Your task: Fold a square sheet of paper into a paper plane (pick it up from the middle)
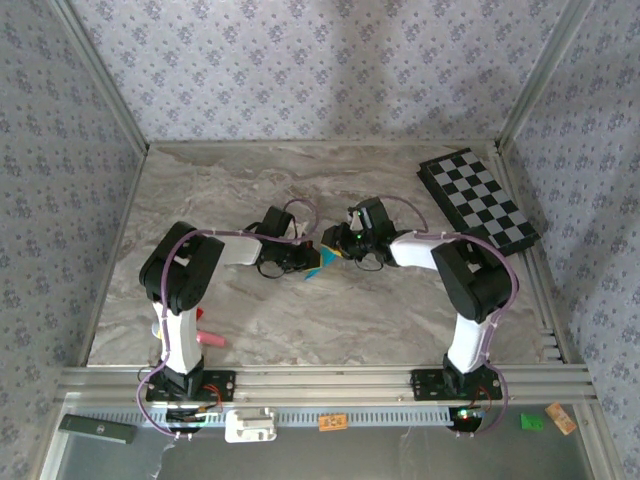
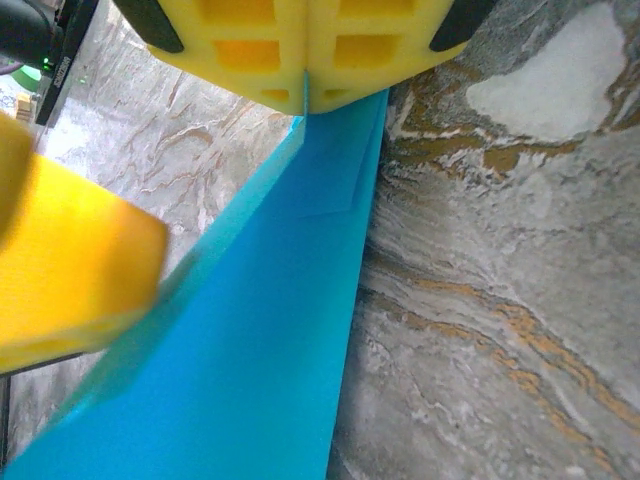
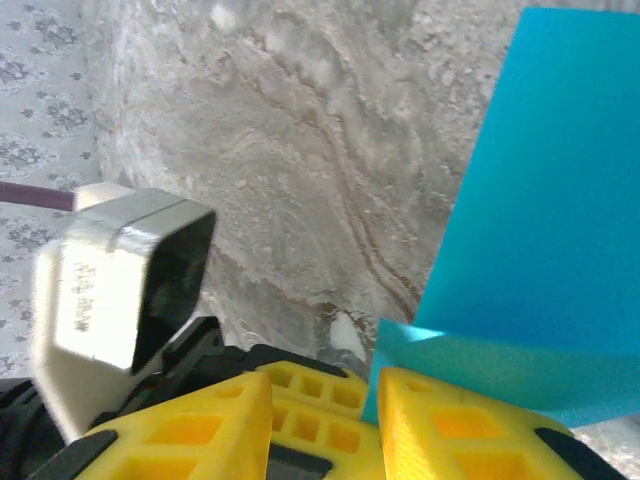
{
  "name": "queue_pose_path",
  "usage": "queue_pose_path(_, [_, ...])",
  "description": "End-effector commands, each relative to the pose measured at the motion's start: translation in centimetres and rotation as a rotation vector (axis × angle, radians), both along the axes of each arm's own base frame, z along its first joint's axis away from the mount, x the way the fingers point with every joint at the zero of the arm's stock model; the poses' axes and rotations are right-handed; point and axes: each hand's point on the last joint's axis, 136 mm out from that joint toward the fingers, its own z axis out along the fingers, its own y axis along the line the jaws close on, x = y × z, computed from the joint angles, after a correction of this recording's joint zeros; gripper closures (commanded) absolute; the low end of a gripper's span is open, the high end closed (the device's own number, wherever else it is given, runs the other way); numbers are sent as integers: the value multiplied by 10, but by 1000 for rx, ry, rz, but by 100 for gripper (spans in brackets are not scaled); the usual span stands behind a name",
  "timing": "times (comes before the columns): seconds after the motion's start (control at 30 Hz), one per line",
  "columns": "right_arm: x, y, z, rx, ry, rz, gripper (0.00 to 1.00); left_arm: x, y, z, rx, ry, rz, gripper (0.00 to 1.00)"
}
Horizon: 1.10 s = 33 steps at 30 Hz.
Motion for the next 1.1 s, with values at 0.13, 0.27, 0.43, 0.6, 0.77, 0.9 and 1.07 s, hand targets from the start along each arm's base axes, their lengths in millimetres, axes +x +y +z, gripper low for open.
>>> queue_pose_path(0.13, [-8, -3, -5, -46, -4, 11, 66, -4, 4, -13, 26, 55, -1, 97])
queue_pose_path(0.27, [-9, -3, -14, -56, 15, 4, 66, -5, 5, -14, 29, 57, 0, 97])
queue_pose_path(0.43, [-9, -5, -22, -69, 36, -2, 68, -5, 5, -15, 28, 62, 0, 97])
queue_pose_path(0.6, [-9, -6, -29, -82, 51, -3, 68, -6, 5, -16, 25, 71, 1, 97])
queue_pose_path(0.77, [-8, -6, -35, -85, 66, -1, 68, -7, 6, -18, 29, 78, 4, 97])
queue_pose_path(0.9, [-8, -6, -38, -86, 74, -1, 69, -8, 6, -18, 29, 80, 5, 97])
queue_pose_path(1.07, [-8, -6, -42, -89, 79, 1, 69, -9, 6, -19, 31, 84, 6, 97])
